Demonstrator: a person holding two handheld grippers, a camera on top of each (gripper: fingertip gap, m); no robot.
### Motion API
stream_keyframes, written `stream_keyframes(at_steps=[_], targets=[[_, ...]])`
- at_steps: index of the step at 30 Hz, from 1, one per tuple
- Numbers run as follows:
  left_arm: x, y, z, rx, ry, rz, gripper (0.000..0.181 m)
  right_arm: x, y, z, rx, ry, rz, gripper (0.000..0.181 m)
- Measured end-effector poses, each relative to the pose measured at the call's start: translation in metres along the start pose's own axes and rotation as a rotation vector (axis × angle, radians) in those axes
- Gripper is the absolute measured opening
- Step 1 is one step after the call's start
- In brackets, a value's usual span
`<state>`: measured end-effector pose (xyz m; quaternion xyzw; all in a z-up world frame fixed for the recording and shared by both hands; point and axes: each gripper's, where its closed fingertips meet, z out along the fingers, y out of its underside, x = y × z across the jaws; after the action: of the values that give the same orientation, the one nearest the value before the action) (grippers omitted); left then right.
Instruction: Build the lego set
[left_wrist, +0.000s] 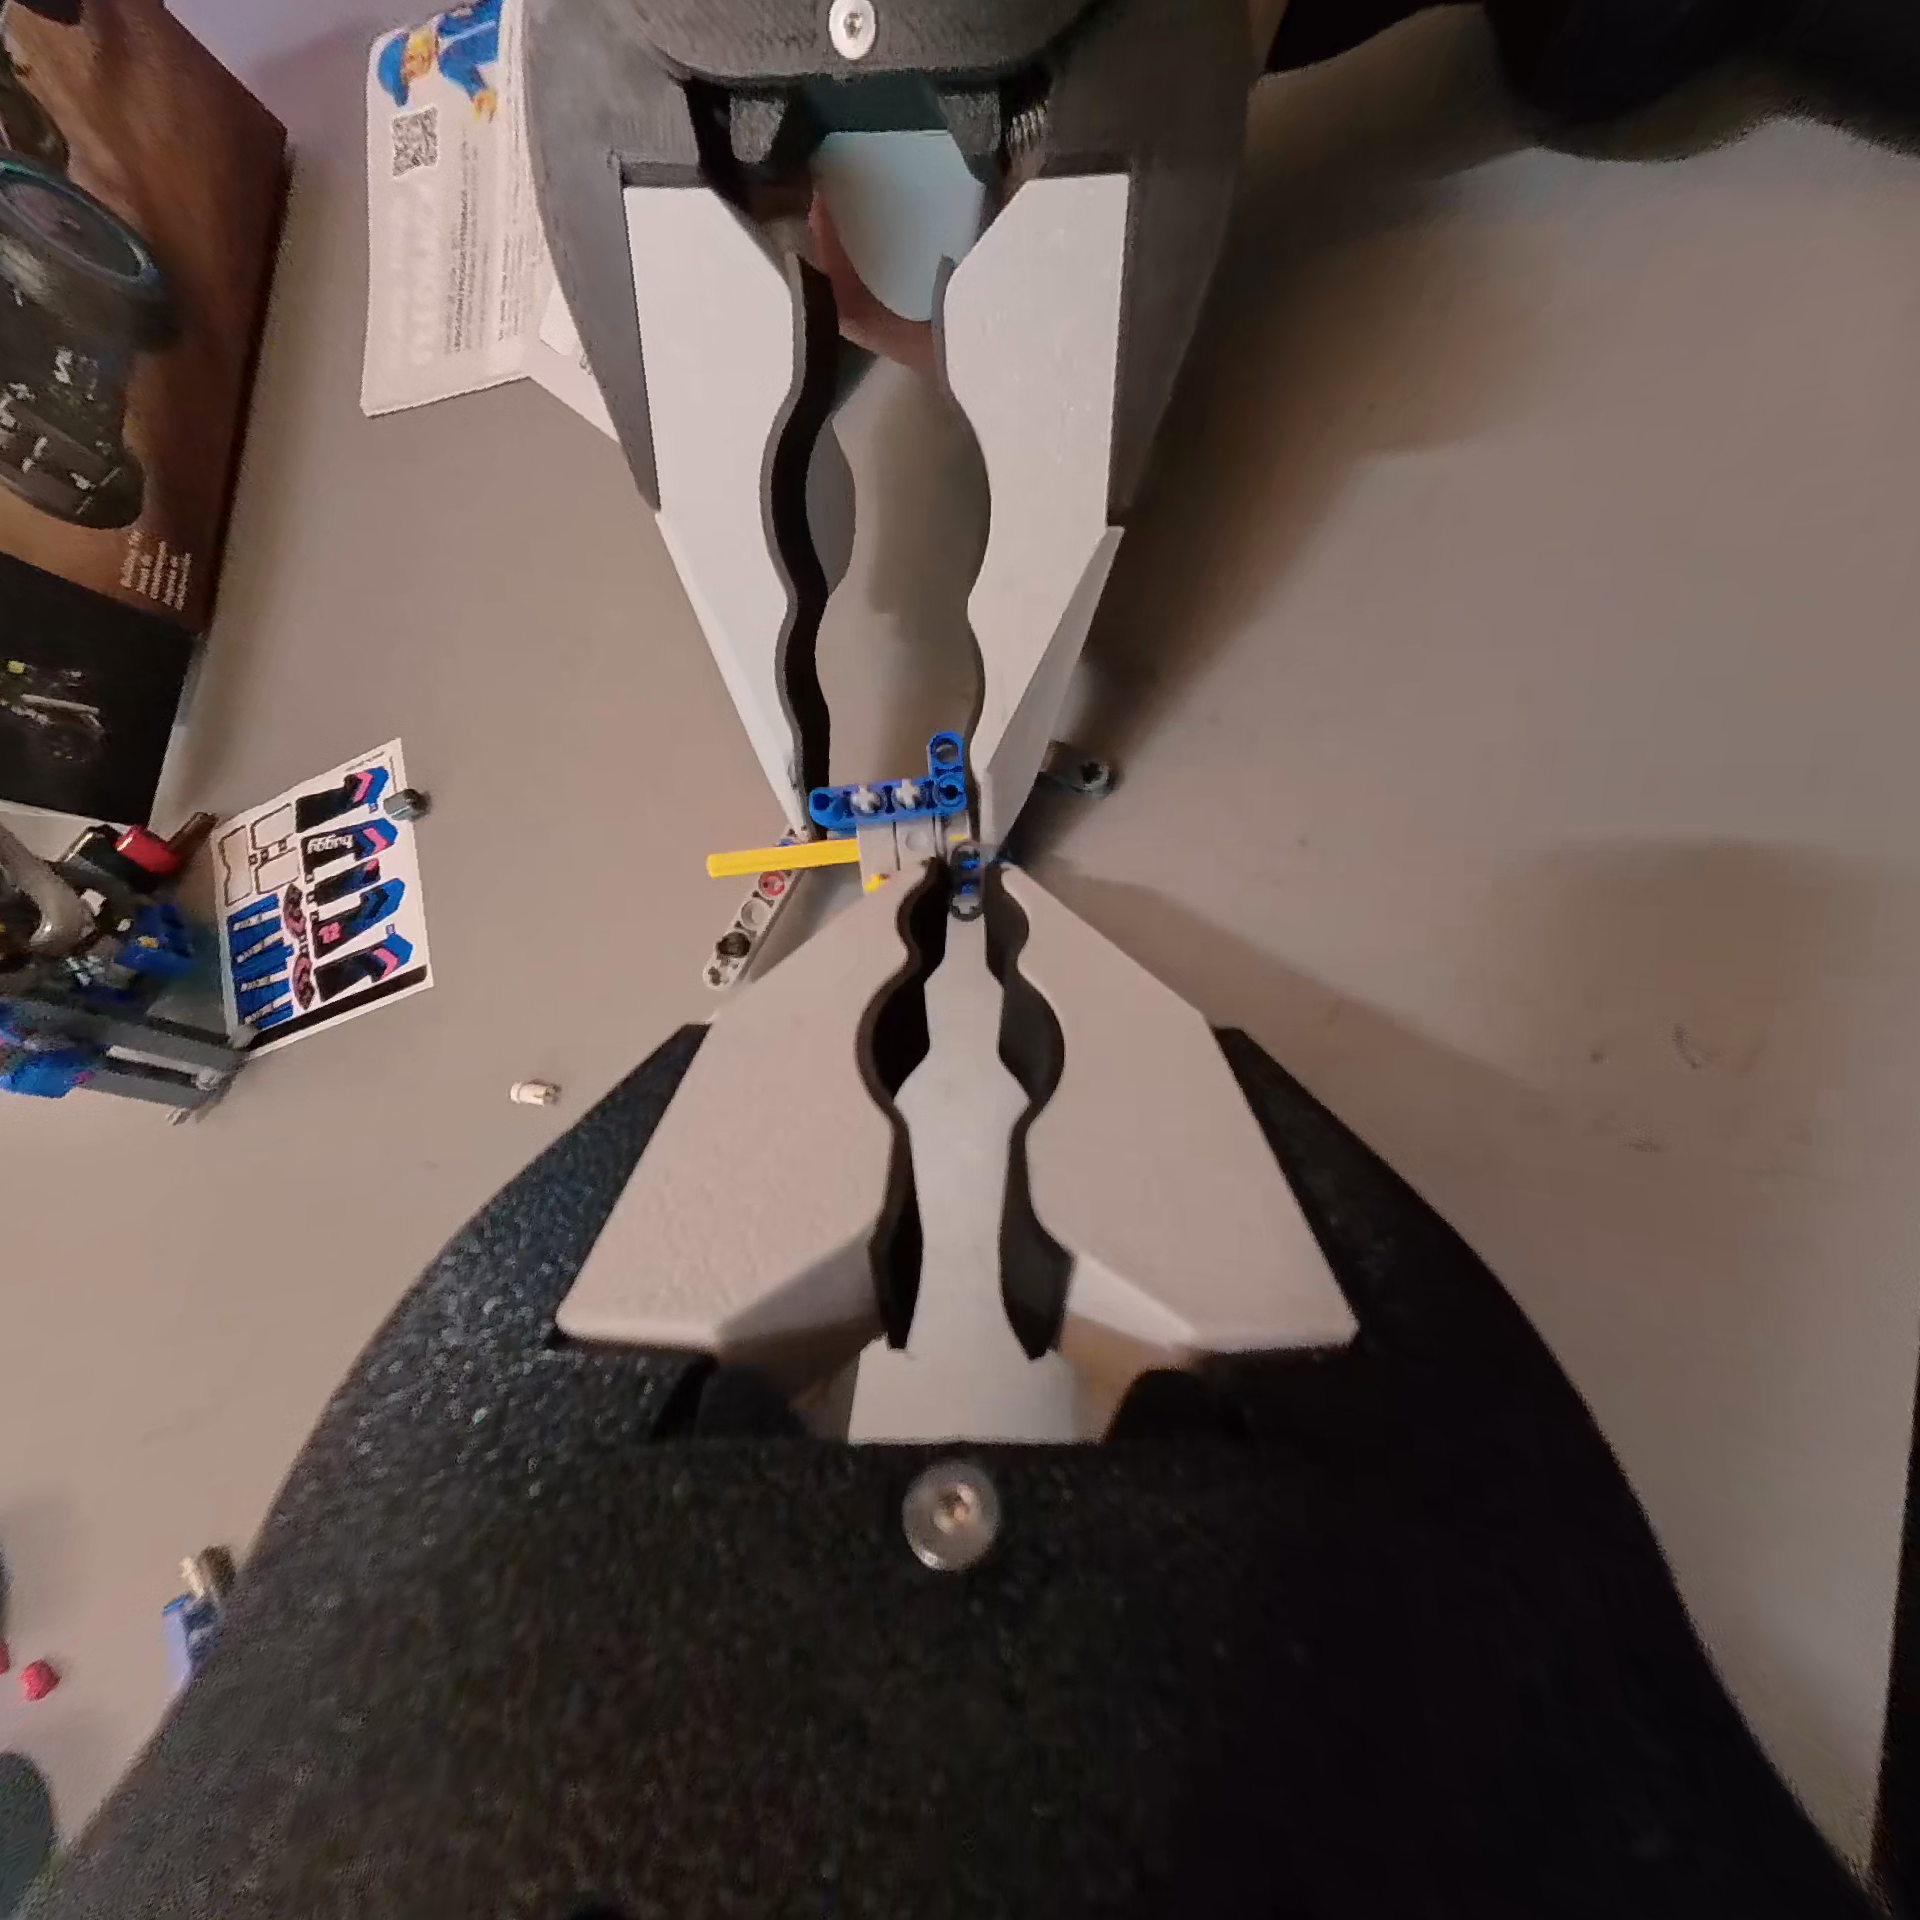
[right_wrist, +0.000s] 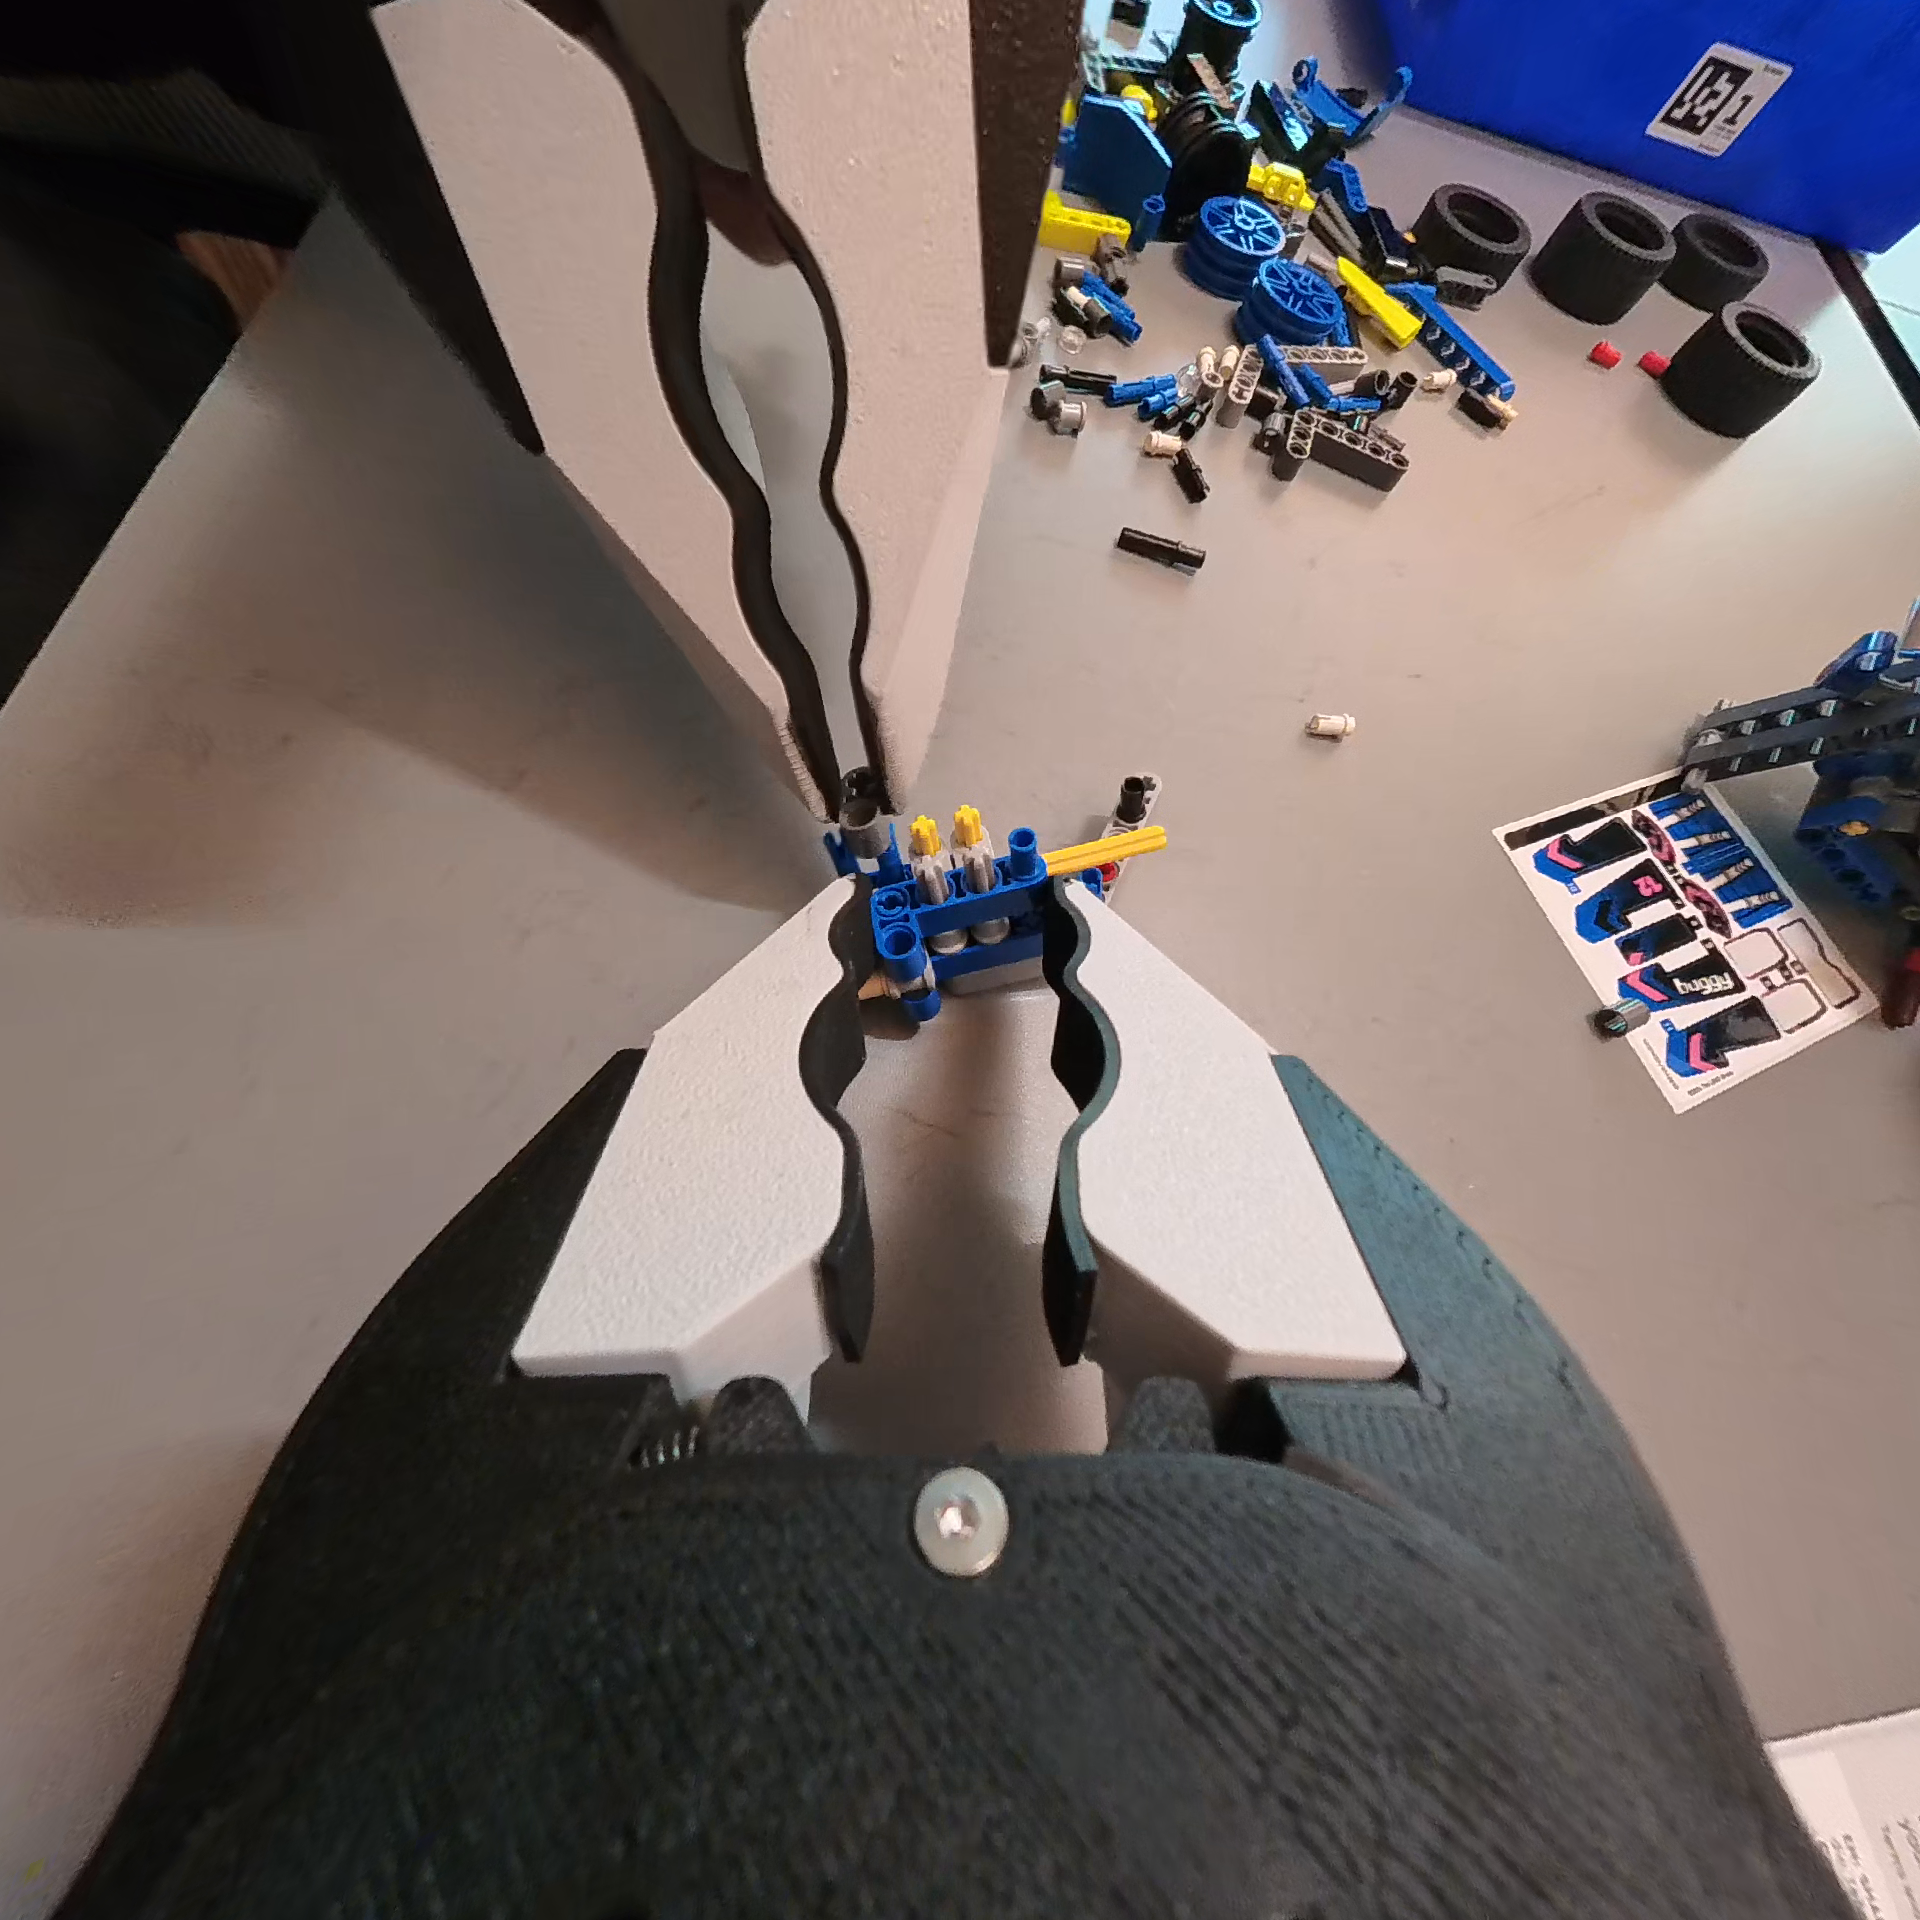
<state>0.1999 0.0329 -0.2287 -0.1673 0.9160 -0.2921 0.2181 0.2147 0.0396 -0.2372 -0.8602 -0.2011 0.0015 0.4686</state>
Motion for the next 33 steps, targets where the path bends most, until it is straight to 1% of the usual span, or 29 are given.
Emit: stream_keyframes(at_steps=[6,8,13,16,26,28,33], targets=[[-0.0058,0.0057,-0.0032,-0.043,-0.025,-0.029,0.004,0.0,-0.0001,0.0001,0.0,-0.001,0.0,0.032],[-0.0019,0.0038,-0.0024,-0.023,-0.002,-0.036,0.004,0.0,0.0,0.0002,0.0,-0.002,0.002,0.032],[-0.004,0.0023,-0.0049,-0.025,-0.017,-0.032,0.004,-0.0001,0.0,0.0002,0.0,-0.003,0.002,0.032],[-0.0043,0.0062,-0.0037,-0.043,-0.01,-0.04,0.004,-0.0001,0.0,0.0001,0.0,-0.002,0.002,0.032],[-0.0015,0.0037,-0.0004,-0.028,0.007,-0.071,0.004,0.0001,0.0,0.0,-0.001,-0.002,0.004,0.032],[-0.0016,0.0037,-0.0002,-0.039,0.0,-0.076,0.004,0.0002,0.0002,0.0,-0.001,-0.002,0.005,0.032],[-0.0018,0.0039,0.0004,-0.109,-0.016,-0.022,0.004,0.0002,0.0003,0.0001,-0.002,-0.001,0.005,0.032]])
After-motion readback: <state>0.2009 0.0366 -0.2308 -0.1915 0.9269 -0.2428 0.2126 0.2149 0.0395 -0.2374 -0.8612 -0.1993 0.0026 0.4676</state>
